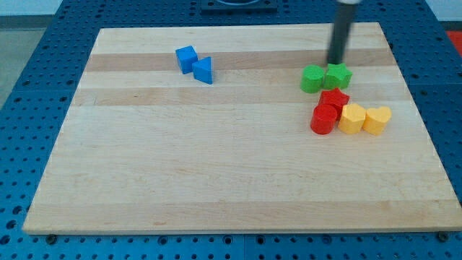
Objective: Move the green star and the green circle towards the blue triangle
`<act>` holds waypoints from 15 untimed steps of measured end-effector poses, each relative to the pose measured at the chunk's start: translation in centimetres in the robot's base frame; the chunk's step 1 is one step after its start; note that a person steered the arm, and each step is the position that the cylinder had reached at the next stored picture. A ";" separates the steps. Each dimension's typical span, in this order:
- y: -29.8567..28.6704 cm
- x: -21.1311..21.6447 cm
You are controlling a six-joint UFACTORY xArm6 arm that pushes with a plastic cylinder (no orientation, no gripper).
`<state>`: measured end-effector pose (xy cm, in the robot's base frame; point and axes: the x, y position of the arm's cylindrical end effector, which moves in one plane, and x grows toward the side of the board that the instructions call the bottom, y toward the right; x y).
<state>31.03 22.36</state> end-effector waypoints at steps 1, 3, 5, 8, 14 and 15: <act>7.3 1.2; -3.0 3.7; -2.7 5.7; -17.4 8.9; -14.3 5.9; -15.7 5.1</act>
<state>36.14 6.64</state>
